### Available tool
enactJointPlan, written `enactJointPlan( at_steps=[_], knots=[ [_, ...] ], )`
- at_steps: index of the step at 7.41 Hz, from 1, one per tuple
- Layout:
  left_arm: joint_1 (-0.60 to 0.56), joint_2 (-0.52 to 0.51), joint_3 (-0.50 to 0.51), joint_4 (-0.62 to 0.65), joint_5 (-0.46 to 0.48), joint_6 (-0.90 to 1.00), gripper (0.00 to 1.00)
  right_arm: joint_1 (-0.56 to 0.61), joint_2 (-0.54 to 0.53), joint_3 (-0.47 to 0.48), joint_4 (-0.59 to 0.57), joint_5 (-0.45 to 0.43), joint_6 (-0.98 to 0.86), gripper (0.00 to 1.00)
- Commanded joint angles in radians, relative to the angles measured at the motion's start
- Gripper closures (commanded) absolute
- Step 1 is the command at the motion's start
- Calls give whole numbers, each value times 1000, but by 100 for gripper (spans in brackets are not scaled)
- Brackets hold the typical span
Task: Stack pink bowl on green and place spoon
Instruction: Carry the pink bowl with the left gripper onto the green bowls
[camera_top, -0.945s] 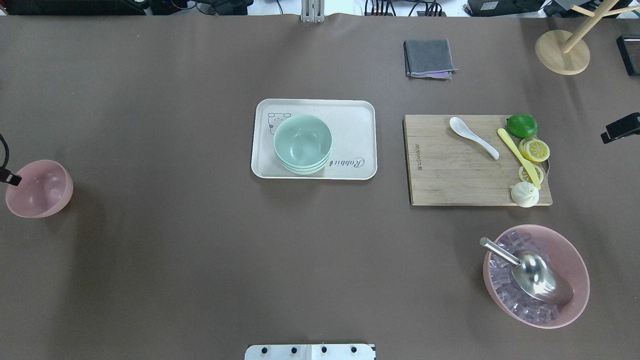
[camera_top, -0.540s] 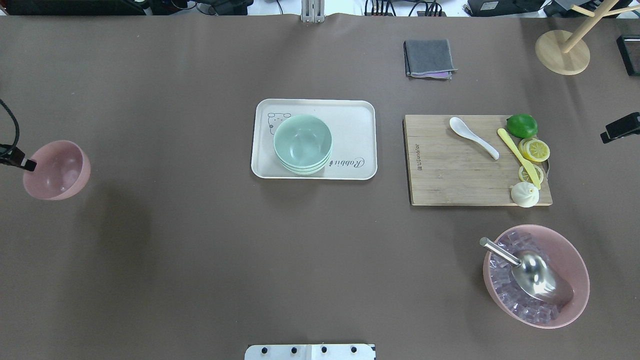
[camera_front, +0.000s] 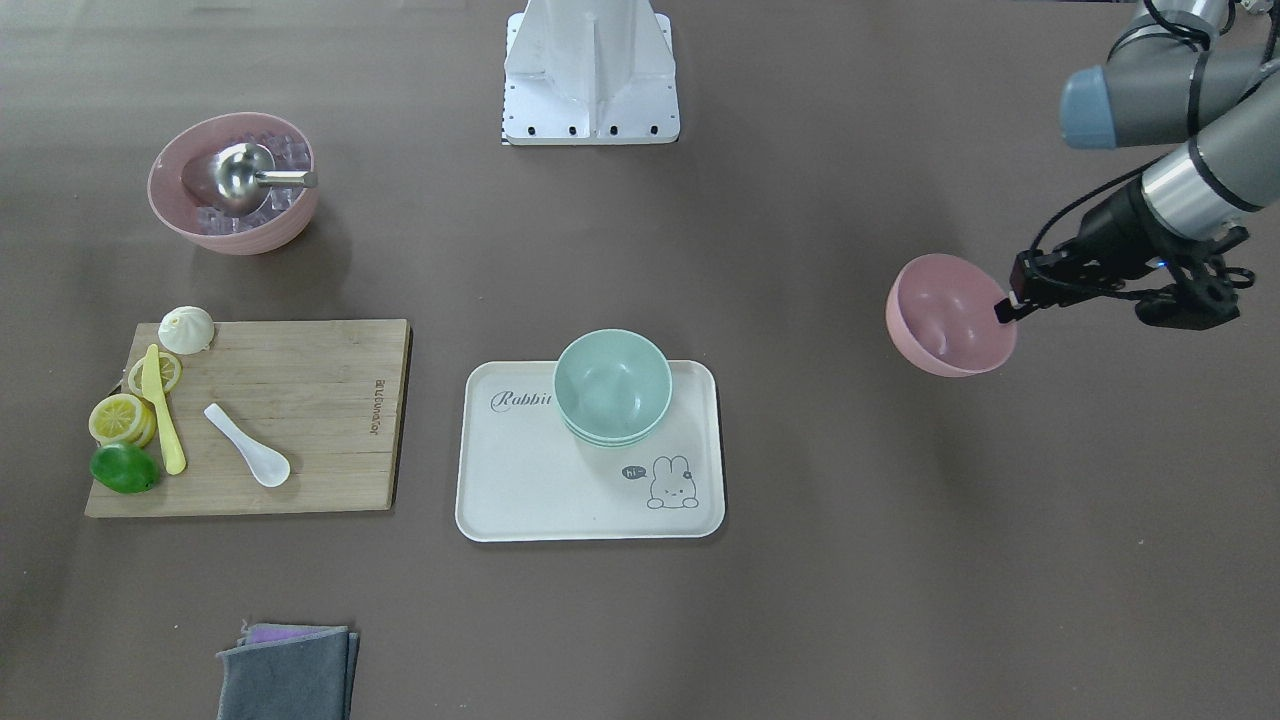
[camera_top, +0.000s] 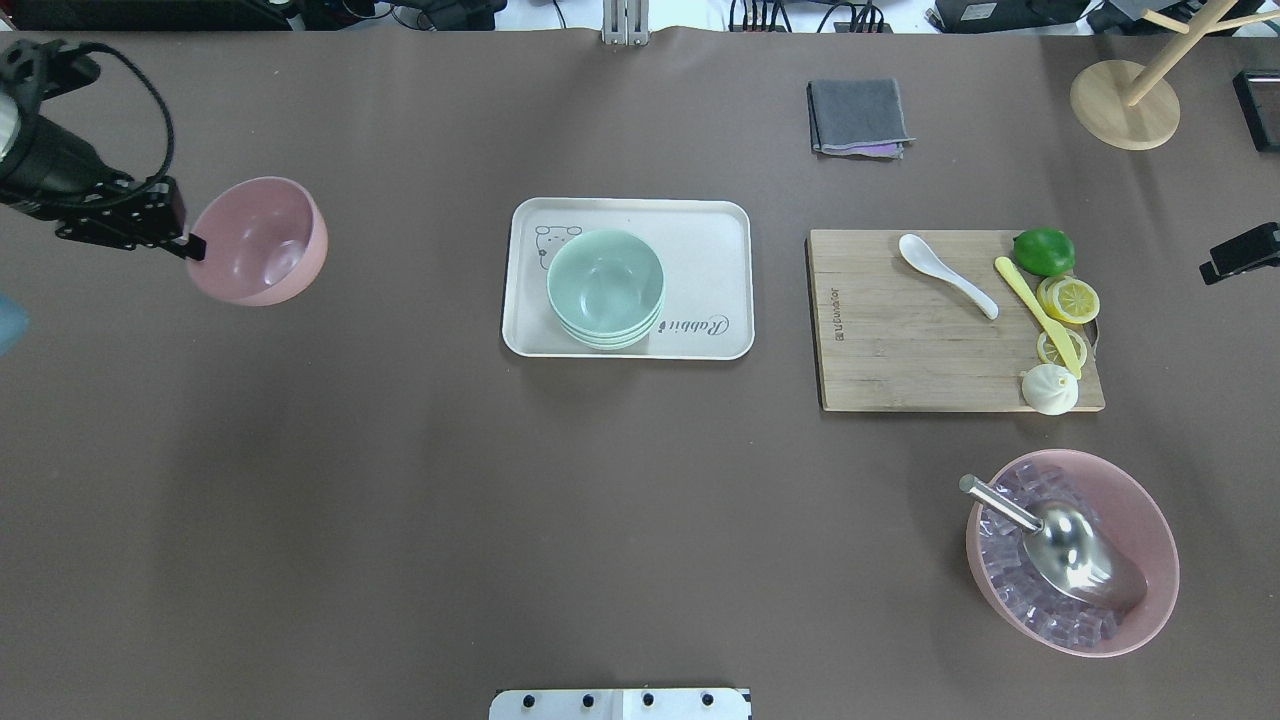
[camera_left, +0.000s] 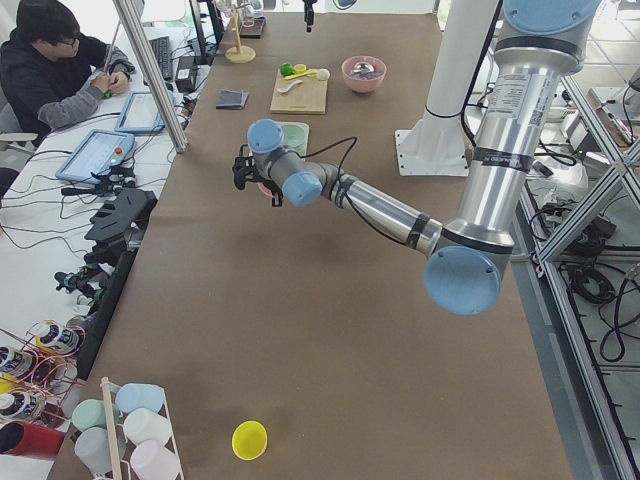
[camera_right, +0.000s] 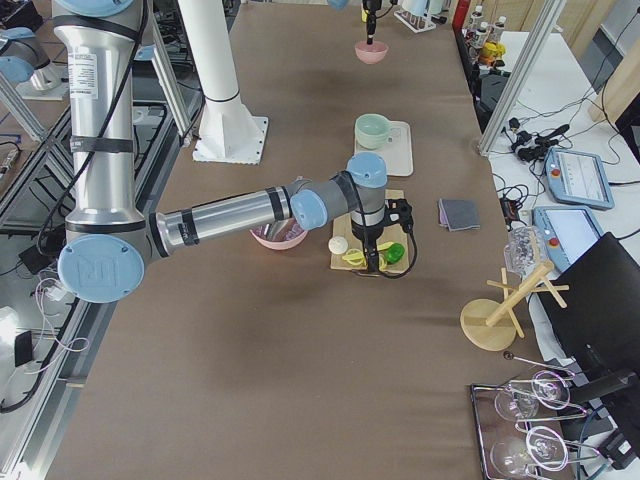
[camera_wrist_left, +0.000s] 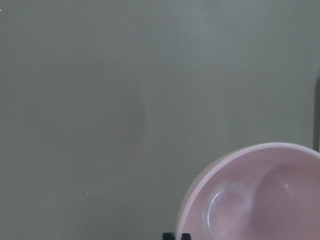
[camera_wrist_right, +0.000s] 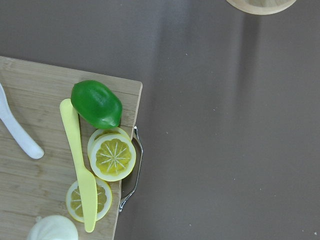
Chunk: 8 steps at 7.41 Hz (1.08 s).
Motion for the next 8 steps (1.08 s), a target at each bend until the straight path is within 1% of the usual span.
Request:
enactJointPlan(
  at_steps=[1,2,3,4,7,8],
  knots=[
    [140,-194,-15,137,101,-233,100,0,2,3,0,0,5,0],
    [210,-271,-6,212,160,-281,100,0,2,3,-2,0,5,0],
    [272,-334,15,249,230,-322,100,0,2,3,-2,0,5,0],
    [312,-403,90,248,275,-379,100,0,1,3,0,0,9,0],
    [372,-533,239,238,349,-450,100,0,1,1,0,0,15,0],
    [372,-549,263,235,349,-451,100,0,1,1,-2,0,15,0]
  ],
)
